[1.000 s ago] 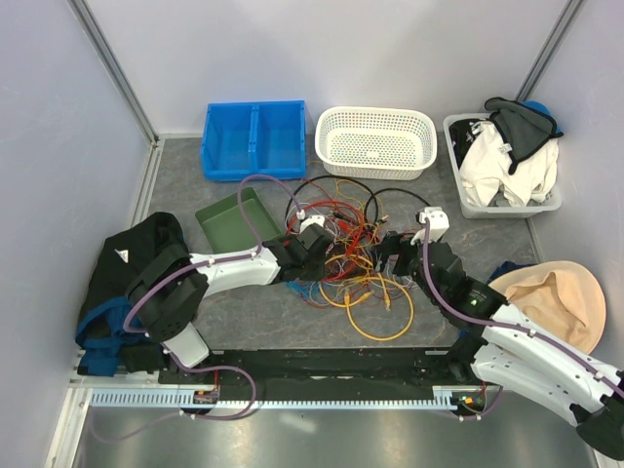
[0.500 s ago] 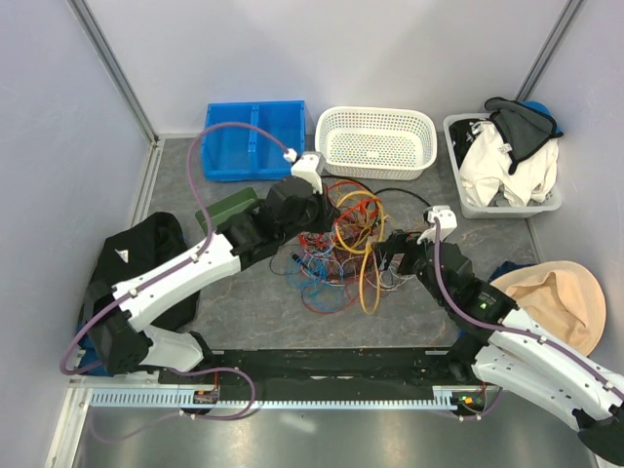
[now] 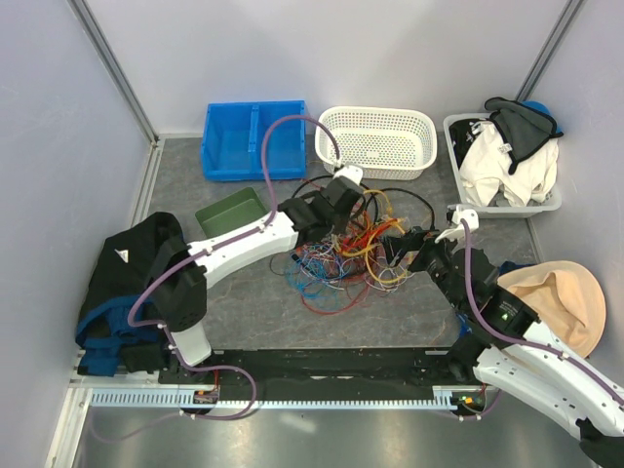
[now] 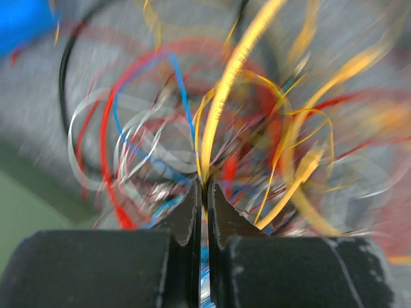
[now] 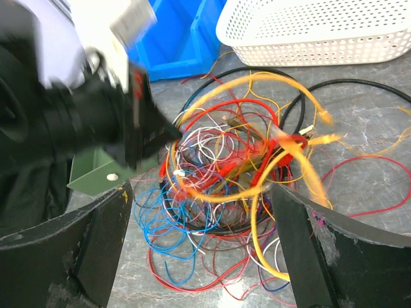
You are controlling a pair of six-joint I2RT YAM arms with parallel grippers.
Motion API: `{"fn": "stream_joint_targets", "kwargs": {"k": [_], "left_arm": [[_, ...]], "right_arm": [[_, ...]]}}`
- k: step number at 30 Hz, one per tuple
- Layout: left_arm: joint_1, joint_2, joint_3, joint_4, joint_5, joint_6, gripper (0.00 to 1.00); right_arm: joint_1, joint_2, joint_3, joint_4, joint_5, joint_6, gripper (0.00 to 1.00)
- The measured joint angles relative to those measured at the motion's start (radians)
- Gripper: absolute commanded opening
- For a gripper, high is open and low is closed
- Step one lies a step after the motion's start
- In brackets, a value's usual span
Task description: Untangle the cables
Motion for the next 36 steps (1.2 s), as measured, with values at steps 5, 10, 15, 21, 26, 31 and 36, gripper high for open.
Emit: {"fn": "stream_joint_targets", "kwargs": {"k": [5,10,15,21,26,31,36], "left_arm": [[-0.028,-0.014,-0.021,-0.060,-0.080,0.037,0.02],[-0.032,-0.140,-0.025,-0.027,-0.096,0.062,0.02],[-0.032,-0.267,-0.083,0.023,-0.043,0.060,0.02],[-0.032,-0.328,-0.159,0.074,0.055,0.050,0.02],[-0.032,-0.362,-0.251,0.097,0.085,0.038,0.02],[-0.032,-0.392,-0.299,0.122,0.093,0.029,0.02],[-0.032,-0.440,-0.344,0.143,0.091,0.025,0.02]], "right_arm": [[0.000,-0.003,0.000,-0.014,0.016,0.000,0.96],[0.000,0.003,0.000,-0.016,0.024,0.004,0.96],[0.000,0.025,0.000,0.007,0.022,0.011,0.96],[0.000,0.080,0.000,0.103,0.039,0.035,0.96],[-0.003,0.161,-0.001,0.240,0.009,0.097,0.96],[-0.029,0.284,-0.002,0.368,-0.114,0.230,0.95],[-0.047,0.339,-0.035,0.492,-0.220,0.387,0.95]]}}
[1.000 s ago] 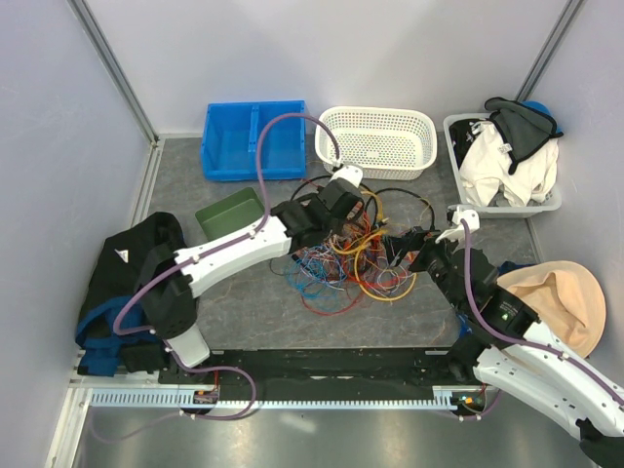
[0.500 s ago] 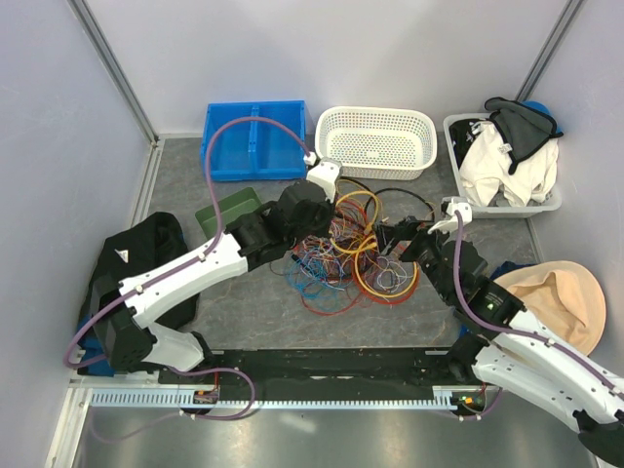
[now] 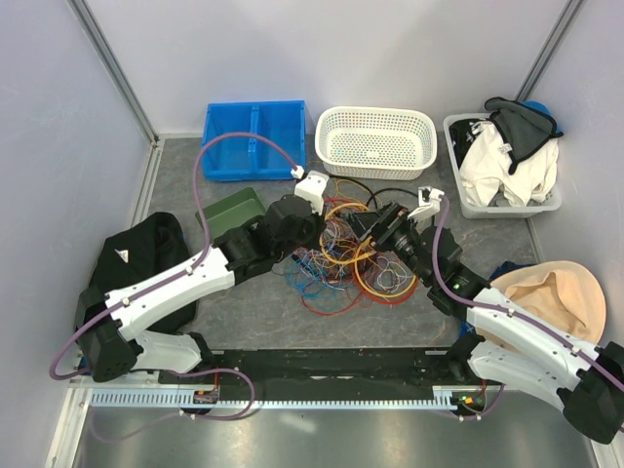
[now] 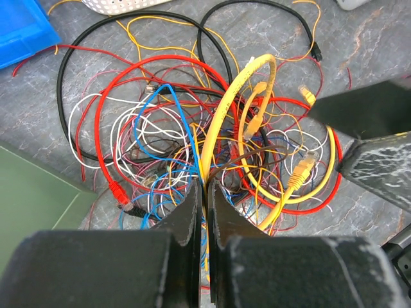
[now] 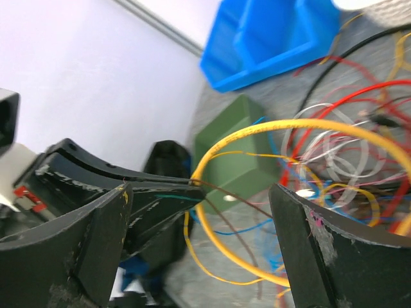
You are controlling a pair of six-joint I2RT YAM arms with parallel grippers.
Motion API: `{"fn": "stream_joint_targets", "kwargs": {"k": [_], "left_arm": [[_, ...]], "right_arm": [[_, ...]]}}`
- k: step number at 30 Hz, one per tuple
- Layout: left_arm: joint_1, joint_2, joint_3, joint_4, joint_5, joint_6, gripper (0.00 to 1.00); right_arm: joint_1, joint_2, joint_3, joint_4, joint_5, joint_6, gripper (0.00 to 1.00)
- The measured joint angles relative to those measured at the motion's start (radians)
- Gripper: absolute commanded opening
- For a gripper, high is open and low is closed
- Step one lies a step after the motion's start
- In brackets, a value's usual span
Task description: Untangle the cables
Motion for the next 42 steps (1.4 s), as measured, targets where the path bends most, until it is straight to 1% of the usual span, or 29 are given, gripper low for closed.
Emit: {"fn": "stream_joint_targets", "kwargs": {"k": [2,6,12,15,18,19,20,21,23,24,27,29,30,31,32,33,34,37,38,39,40,42], "left_arm": [[0.000,-0.012,-0.009,0.006,-0.001,-0.001,0.02],[0.000,-0.021,-0.019,0.025,-0.001,-0.008,0.02],[0.000,-0.058,-0.059,0.045,-0.001,-0.026,0.02],[0.000,-0.081,-0.079,0.052,0.000,-0.034,0.02],[0.000,-0.093,-0.090,0.057,0.003,-0.042,0.02],[0.000,-0.093,-0.092,0.058,0.006,-0.044,0.02],[0.000,-0.093,-0.093,0.060,0.008,-0.046,0.02],[0.000,-0.093,-0.096,0.063,0.009,-0.047,0.02],[0.000,-0.094,-0.103,0.069,0.009,-0.049,0.02],[0.000,-0.094,-0.107,0.070,0.009,-0.050,0.02],[0.000,-0.094,-0.116,0.072,0.008,-0.055,0.02],[0.000,-0.094,-0.117,0.073,0.006,-0.061,0.02],[0.000,-0.094,-0.117,0.073,0.005,-0.064,0.02],[0.000,-0.094,-0.117,0.074,0.004,-0.066,0.04],[0.000,-0.094,-0.117,0.076,0.004,-0.068,0.25],[0.000,-0.094,-0.117,0.078,0.004,-0.069,0.35],[0.000,-0.094,-0.117,0.079,0.003,-0.070,0.42],[0.000,-0.093,-0.117,0.065,-0.008,-0.092,0.50],[0.000,-0.093,-0.117,0.059,-0.017,-0.100,0.61],[0.000,-0.094,-0.117,0.050,-0.023,-0.108,0.76],[0.000,-0.094,-0.118,0.043,-0.033,-0.118,0.99],[0.000,-0.103,-0.134,0.034,-0.055,-0.154,1.00]], "right_arm": [[-0.002,0.007,-0.020,0.055,-0.026,0.064,0.94],[-0.016,0.042,-0.024,0.112,-0.055,0.121,0.93],[-0.048,0.181,-0.024,0.204,-0.105,0.199,0.91],[-0.059,0.247,-0.024,0.243,-0.123,0.228,0.88],[-0.069,0.298,-0.022,0.281,-0.133,0.242,0.80],[-0.072,0.308,-0.022,0.292,-0.134,0.244,0.72],[-0.074,0.315,-0.020,0.301,-0.132,0.244,0.67],[-0.077,0.317,-0.016,0.305,-0.130,0.240,0.56],[-0.080,0.319,0.001,0.307,-0.122,0.228,0.44],[-0.082,0.319,0.017,0.307,-0.118,0.220,0.35],[-0.084,0.318,0.068,0.289,-0.105,0.183,0.25],[-0.085,0.315,0.098,0.267,-0.093,0.158,0.20],[-0.085,0.312,0.109,0.255,-0.086,0.144,0.11],[-0.086,0.308,0.122,0.236,-0.079,0.131,0.06],[-0.086,0.305,0.132,0.220,-0.075,0.116,0.00],[-0.086,0.303,0.140,0.208,-0.074,0.106,0.00],[-0.086,0.301,0.148,0.188,-0.072,0.096,0.00],[-0.096,0.296,0.182,0.129,-0.048,0.058,0.00],[-0.102,0.296,0.197,0.110,-0.042,0.046,0.00],[-0.108,0.295,0.215,0.090,-0.035,0.029,0.00],[-0.113,0.293,0.238,0.066,-0.025,0.012,0.00],[-0.123,0.291,0.291,0.021,-0.003,-0.021,0.00]]}}
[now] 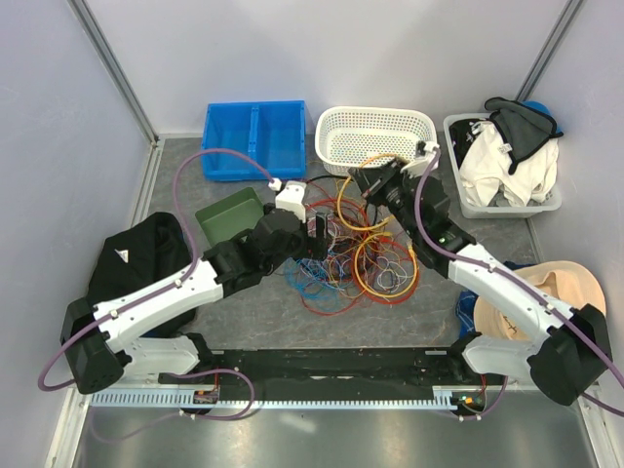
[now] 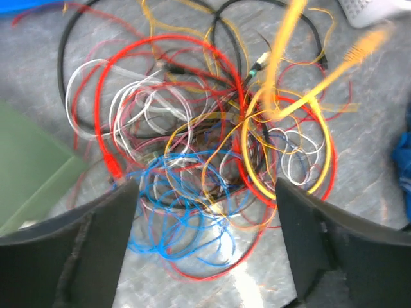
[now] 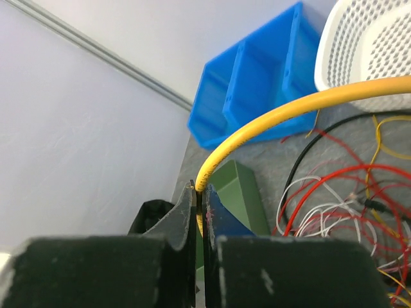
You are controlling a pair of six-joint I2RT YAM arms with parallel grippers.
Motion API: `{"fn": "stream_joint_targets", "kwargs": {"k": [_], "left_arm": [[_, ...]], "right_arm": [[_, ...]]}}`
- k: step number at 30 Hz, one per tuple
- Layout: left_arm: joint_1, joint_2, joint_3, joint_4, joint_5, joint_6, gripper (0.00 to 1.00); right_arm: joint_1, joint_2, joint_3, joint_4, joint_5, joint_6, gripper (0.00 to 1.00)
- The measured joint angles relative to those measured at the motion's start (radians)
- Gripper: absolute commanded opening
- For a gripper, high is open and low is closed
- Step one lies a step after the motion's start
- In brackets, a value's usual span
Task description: Untangle the cables
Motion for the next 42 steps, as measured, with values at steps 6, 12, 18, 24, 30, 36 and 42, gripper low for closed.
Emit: {"fn": "stream_joint_targets", "kwargs": {"k": [6,12,18,24,30,36,42], "left_arm": [[0.000,-0.068,-0.048,-0.063,-0.067,-0.097,1.00],[0.000,-0.108,-0.109,-0.078,-0.085,-0.175,1.00],[0.000,-0.114,-0.179,-0.090,-0.083,-0.249,0.99],[0.000,-0.115,-0.237,-0.097,-0.059,-0.309,0.98],[0.000,-0.113,-0.296,-0.093,-0.059,-0.370,0.97],[0.000,-0.113,-0.370,-0.084,-0.060,-0.427,0.96],[0.000,-0.113,-0.390,-0.056,-0.062,-0.435,0.97]], "right_arm": [[-0.048,0.015,0.177,-0.110,0.034,-0.077,0.00],[-0.154,0.104,0.350,-0.148,0.040,-0.103,0.00],[-0.230,0.297,0.521,-0.137,0.032,-0.093,0.00],[-0.274,0.574,0.695,-0.126,0.014,-0.087,0.00],[-0.284,0.824,0.861,-0.119,0.002,-0.112,0.00],[-0.288,1.040,1.117,-0.118,-0.001,-0.149,0.00],[-0.290,1.081,1.154,-0.125,0.004,-0.199,0.94]]}}
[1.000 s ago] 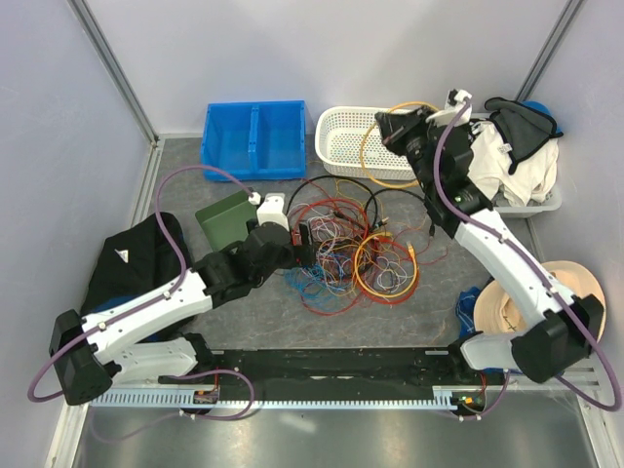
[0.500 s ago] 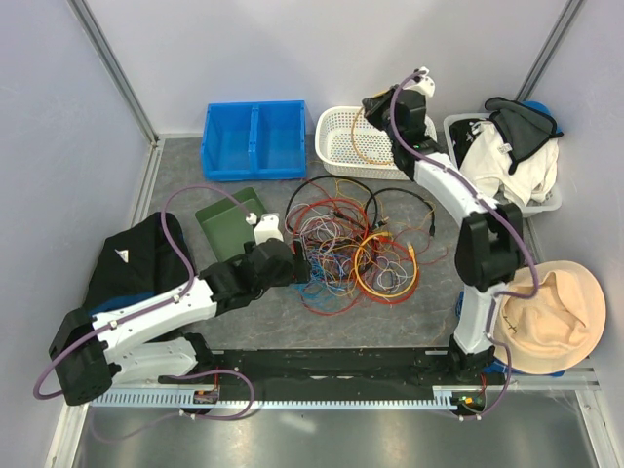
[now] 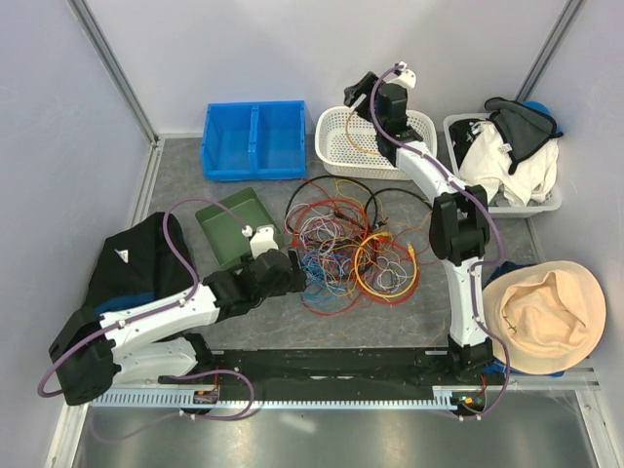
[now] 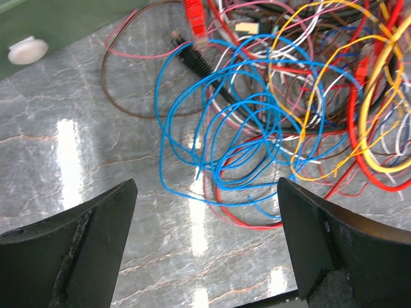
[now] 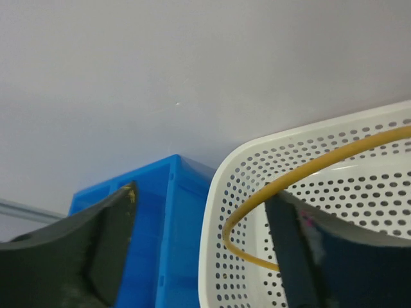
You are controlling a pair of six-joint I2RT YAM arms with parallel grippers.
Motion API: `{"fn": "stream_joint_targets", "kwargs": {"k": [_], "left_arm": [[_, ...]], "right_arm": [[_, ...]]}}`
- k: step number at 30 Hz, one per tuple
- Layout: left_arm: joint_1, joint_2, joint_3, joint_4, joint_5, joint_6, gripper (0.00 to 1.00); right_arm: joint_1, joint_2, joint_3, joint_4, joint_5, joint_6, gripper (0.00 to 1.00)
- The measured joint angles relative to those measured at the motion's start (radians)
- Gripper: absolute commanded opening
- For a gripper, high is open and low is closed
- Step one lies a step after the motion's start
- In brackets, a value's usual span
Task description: Untangle the cables
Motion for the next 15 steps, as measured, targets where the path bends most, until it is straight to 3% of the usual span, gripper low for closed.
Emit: {"fn": "stream_joint_targets", "kwargs": {"k": [4,15], "left_arm": [[0.000,0.012,0.001,0.023,0.000,0.001,0.97],[0.000,0.003,0.006,0.047,0.016,0.001,0.96]], "right_arm": [[0.002,-0.073,-0.132,0.021,0.040,-0.039,0.98],[0.122,-0.647,-0.586,-0.053,0.178,-0.091,0.98]]}}
